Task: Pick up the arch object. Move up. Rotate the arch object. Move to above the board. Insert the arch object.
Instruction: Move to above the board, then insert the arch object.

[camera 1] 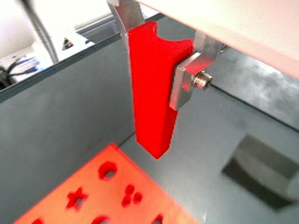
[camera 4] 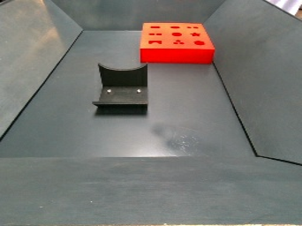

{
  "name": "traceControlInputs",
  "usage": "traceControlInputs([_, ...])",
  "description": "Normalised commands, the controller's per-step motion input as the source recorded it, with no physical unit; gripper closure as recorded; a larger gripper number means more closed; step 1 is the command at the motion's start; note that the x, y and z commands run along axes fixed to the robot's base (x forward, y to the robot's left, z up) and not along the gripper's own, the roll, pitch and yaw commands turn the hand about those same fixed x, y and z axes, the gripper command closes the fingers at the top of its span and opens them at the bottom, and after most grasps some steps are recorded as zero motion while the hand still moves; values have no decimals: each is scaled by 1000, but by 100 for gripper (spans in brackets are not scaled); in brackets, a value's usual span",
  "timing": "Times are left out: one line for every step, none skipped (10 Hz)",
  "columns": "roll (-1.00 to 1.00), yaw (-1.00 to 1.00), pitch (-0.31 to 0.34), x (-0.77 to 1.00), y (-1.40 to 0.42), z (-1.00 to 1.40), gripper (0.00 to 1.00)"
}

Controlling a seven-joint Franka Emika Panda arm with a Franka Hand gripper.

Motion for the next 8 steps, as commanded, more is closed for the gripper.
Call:
traceControlInputs([7, 9, 142, 485, -1000, 202, 100])
traceControlInputs([12, 13, 143, 444, -886, 183, 100])
traceControlInputs([31, 11, 144, 284, -491, 114, 100])
traceControlInputs([35, 6, 126, 216, -346, 87, 100])
traceControlInputs([47, 12, 83, 116, -183, 51, 100])
traceControlInputs([-101, 0, 0, 263, 131, -526, 100])
traceControlInputs([-127, -14, -83, 114, 51, -429, 100])
traceControlInputs([-60, 80, -76, 134, 303, -609, 100])
